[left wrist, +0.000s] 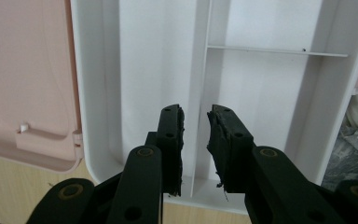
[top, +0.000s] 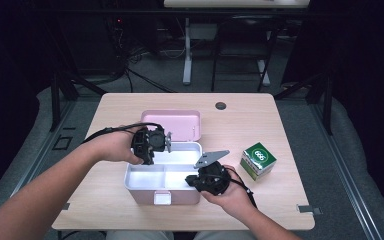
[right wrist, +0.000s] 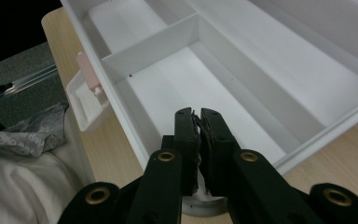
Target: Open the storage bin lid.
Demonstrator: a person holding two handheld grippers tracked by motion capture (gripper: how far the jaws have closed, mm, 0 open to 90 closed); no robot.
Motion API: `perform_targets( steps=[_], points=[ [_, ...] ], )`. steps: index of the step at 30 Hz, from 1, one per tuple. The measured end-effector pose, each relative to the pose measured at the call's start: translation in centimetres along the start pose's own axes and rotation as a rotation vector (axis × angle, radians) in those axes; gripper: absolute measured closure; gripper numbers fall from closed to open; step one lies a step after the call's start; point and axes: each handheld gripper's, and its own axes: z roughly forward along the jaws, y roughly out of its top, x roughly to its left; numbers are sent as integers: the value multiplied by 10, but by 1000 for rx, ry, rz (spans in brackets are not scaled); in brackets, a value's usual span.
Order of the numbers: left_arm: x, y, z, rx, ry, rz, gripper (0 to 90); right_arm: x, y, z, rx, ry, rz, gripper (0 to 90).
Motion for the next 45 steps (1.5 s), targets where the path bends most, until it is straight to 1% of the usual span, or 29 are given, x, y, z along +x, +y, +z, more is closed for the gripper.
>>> perform_targets(
  steps=[3,8,9,12,21,22,32,35,39,40,45],
  points=[
    [0,3,2,5,1,4,746,-2,0,-6,-24,-10,3,859],
    [-1,7,6,4,5,15,754,-6,-2,-17,-50,-21,15,859],
    [-1,9,7,12,1,17,755,-6,-2,-19,-55,-22,20,859],
    [-1,11,10,14,1,20,758,-9,-4,-25,-72,-28,26,859],
    [-2,17,16,12,-2,28,777,-14,-7,-35,-89,-42,40,855],
    [-2,18,16,17,-3,31,779,-15,-8,-36,-91,-44,37,855],
    [-3,25,26,24,-4,43,817,-22,-16,-40,-93,-58,61,850],
    [-3,27,29,36,-13,55,834,-24,-19,-40,-95,-64,68,849],
    [-4,28,32,32,-11,52,851,-26,-22,-40,-92,-69,78,848],
    [-3,28,33,36,-12,58,853,-27,-23,-40,-91,-70,80,848],
    [-3,30,37,37,-17,60,861,-30,-27,-39,-88,-74,95,847]
  ],
)
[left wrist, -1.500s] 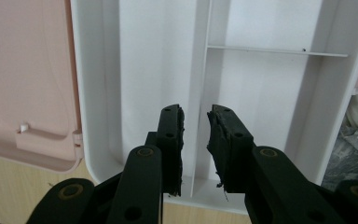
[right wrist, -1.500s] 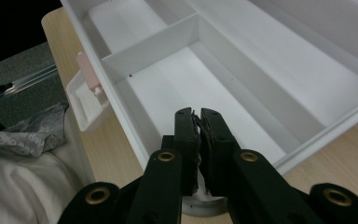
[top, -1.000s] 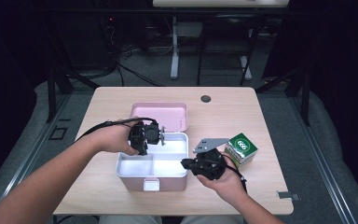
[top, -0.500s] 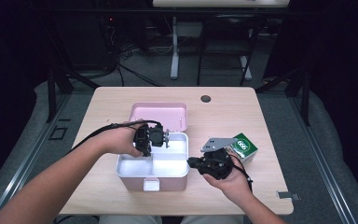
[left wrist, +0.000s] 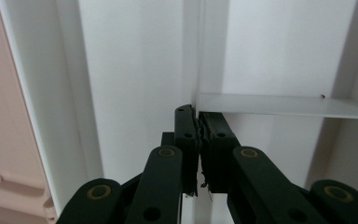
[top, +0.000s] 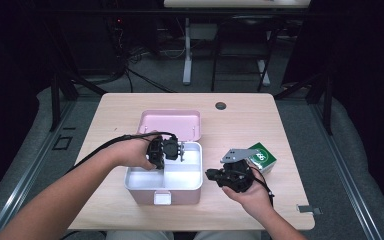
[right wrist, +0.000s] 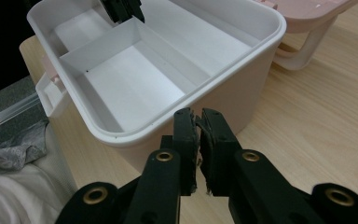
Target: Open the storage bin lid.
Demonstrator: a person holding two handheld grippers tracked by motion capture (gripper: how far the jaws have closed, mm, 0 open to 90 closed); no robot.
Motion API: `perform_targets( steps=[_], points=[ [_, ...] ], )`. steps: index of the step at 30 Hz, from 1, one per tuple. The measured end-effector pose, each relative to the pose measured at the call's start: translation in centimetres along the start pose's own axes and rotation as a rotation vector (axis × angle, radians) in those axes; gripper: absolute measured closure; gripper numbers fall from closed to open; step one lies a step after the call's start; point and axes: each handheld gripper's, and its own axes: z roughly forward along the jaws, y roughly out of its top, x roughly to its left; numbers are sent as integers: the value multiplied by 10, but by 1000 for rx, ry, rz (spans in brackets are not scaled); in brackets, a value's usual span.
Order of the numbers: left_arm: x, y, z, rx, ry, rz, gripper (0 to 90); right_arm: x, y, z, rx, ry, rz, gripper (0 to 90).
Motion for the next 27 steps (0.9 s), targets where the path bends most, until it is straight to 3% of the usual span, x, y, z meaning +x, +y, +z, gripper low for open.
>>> perform_targets(
  steps=[27],
  points=[
    [-2,-5,-6,1,4,3,883,-6,-6,5,16,-14,16,842]
  ],
)
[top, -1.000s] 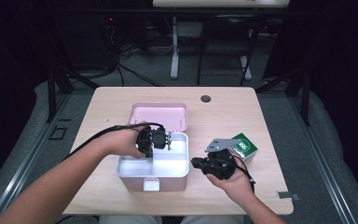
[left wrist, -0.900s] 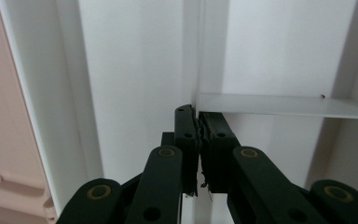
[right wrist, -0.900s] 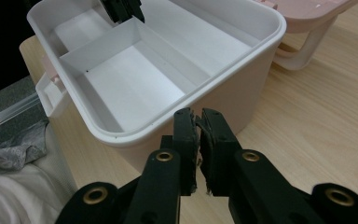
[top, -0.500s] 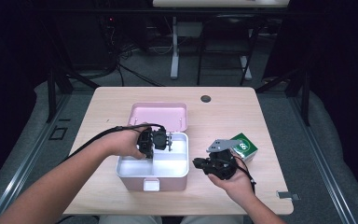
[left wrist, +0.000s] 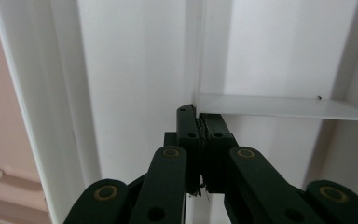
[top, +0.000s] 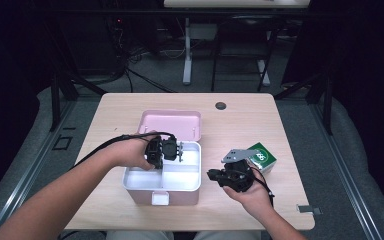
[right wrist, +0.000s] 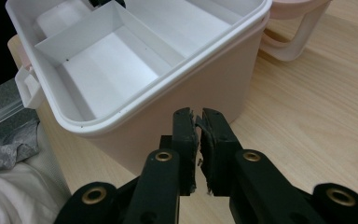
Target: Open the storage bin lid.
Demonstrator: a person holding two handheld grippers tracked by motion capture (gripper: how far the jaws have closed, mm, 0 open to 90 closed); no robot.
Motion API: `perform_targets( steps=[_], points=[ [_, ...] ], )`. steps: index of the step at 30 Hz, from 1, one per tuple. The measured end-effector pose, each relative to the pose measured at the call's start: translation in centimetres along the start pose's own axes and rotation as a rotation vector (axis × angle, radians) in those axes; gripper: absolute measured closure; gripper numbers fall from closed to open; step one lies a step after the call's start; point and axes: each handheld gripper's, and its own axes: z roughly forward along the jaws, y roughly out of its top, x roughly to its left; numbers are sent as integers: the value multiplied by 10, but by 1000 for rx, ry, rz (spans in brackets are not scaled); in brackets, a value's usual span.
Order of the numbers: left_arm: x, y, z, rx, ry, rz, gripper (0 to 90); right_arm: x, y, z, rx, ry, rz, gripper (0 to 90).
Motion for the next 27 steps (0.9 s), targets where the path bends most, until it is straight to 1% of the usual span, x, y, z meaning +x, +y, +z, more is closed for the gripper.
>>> perform_targets(
  steps=[3,4,6,9,11,13,14,16,18,19,21,22,23,24,25,26,27],
  points=[
    [0,-1,-4,-6,3,-3,889,0,0,0,2,-1,1,842],
    [0,-2,-5,-16,10,-8,890,0,0,1,2,-1,1,841],
    [0,-3,-8,-21,20,-11,892,0,0,1,3,-2,2,841],
    [1,-6,-18,-36,31,-19,893,0,0,1,4,-1,3,839],
    [3,-9,-25,-55,37,-34,893,0,0,2,4,-1,4,839],
    [3,-14,-29,-66,44,-45,893,0,1,2,5,-2,4,839],
    [3,-15,-32,-59,45,-47,893,0,1,2,4,-1,2,838],
    [3,-20,-34,-65,51,-62,893,0,1,2,5,-1,1,837],
    [5,-24,-37,-61,50,-89,893,0,1,2,7,-2,0,836],
    [5,-27,-38,-58,43,-112,893,0,1,2,9,-3,3,835],
    [7,-32,-40,-49,38,-144,893,0,1,2,8,-4,3,833],
    [7,-34,-40,-55,41,-158,893,0,1,2,8,-4,3,833],
    [8,-36,-41,-44,40,-175,893,0,1,2,7,-5,2,832],
    [9,-39,-41,-43,34,-205,893,0,1,2,7,-5,3,831],
    [11,-42,-42,-41,9,-254,892,-1,1,2,8,-5,3,830],
    [11,-44,-41,-48,6,-285,893,-1,0,2,8,-5,5,829],
    [13,-48,-41,-55,-6,-327,892,-1,0,2,7,-5,6,828]
  ],
)
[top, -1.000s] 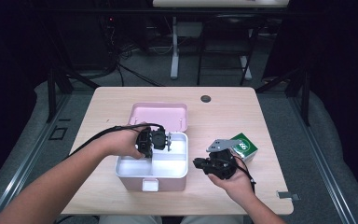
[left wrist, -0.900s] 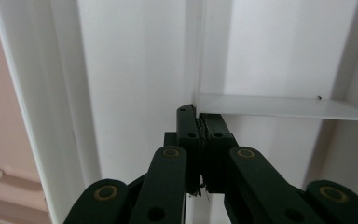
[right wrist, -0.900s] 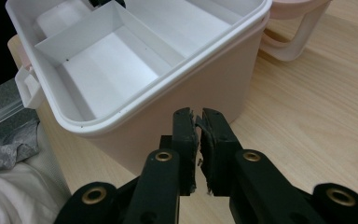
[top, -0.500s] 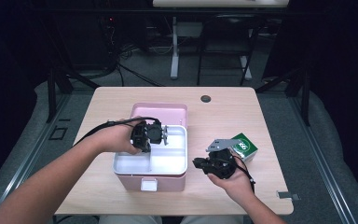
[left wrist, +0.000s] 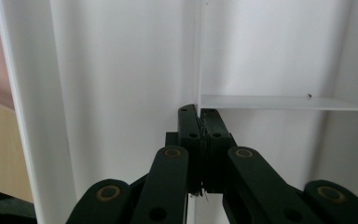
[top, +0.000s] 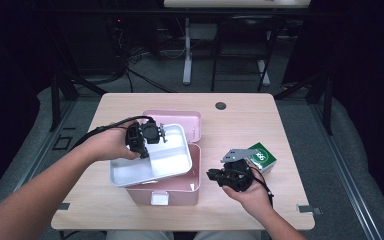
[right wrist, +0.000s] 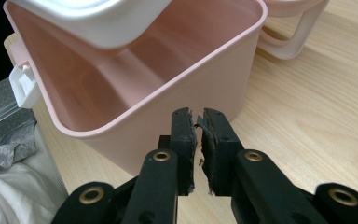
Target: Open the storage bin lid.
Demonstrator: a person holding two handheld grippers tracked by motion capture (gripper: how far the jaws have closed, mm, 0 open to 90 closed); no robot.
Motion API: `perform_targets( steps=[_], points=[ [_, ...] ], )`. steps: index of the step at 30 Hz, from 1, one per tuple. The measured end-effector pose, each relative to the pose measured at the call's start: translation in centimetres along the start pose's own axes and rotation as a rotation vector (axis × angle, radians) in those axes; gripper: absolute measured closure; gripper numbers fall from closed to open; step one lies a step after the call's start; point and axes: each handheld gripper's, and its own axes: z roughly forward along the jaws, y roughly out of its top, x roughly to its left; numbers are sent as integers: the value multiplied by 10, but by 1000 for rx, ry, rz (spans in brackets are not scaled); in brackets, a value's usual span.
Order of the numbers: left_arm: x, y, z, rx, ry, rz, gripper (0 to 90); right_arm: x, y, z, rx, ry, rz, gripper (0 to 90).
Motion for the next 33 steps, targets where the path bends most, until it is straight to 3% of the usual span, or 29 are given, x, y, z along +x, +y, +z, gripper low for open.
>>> perform_targets(
  steps=[4,9,14,22,33],
  points=[
    [5,-8,-1,16,23,-94,893,-1,-1,0,-1,-4,0,819],
    [15,-24,-7,-24,19,-213,893,-1,-1,-1,-1,-7,4,807],
    [22,-42,-7,-41,26,-295,894,-1,-2,0,4,-6,4,804],
    [29,-81,-8,-59,25,-396,894,-1,-2,-1,5,-6,5,794],
    [30,-129,-8,-84,16,-484,894,1,-1,0,7,-2,2,749]
  ],
)
